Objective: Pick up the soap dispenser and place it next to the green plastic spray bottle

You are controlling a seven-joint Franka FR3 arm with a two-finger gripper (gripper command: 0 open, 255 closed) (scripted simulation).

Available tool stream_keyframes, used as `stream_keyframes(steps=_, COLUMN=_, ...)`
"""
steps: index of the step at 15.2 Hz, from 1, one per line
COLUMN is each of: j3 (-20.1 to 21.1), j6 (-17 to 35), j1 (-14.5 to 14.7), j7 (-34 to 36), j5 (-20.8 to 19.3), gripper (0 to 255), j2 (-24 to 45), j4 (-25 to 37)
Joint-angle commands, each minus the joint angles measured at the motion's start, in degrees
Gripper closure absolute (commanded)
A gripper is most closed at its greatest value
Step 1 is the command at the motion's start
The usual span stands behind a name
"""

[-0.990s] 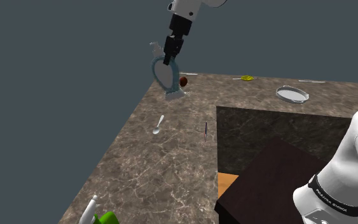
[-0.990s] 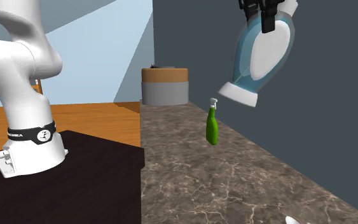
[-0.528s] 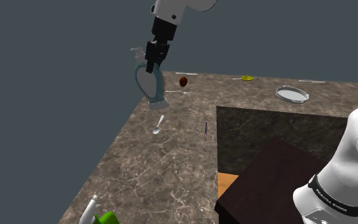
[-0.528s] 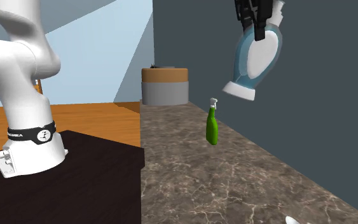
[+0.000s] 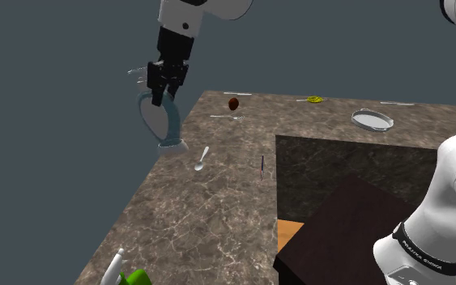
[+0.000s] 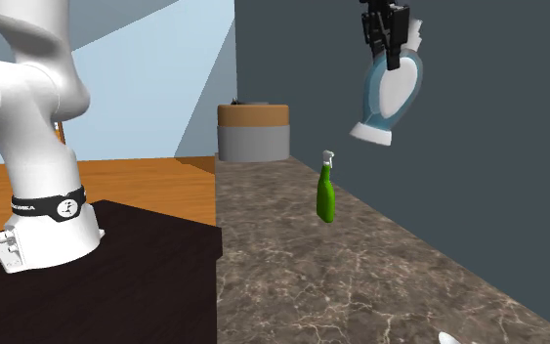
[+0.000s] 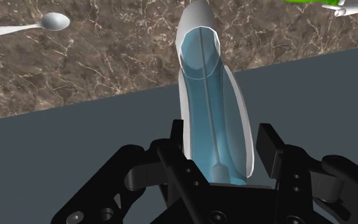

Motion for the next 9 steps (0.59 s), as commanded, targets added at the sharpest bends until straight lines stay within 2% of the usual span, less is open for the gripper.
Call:
stream_keyframes(steps=1, j3=0.9, j6=0.6, j1=1.7, j7=2.8, j5=-0.8, gripper=255, j2=0.9, j4=1.2)
stream_keyframes(steps=9, j3=3.3, j6=0.2, j1=8.0, j7=13.1, j5=-4.4, gripper=255, j2=8.8, j4=11.9)
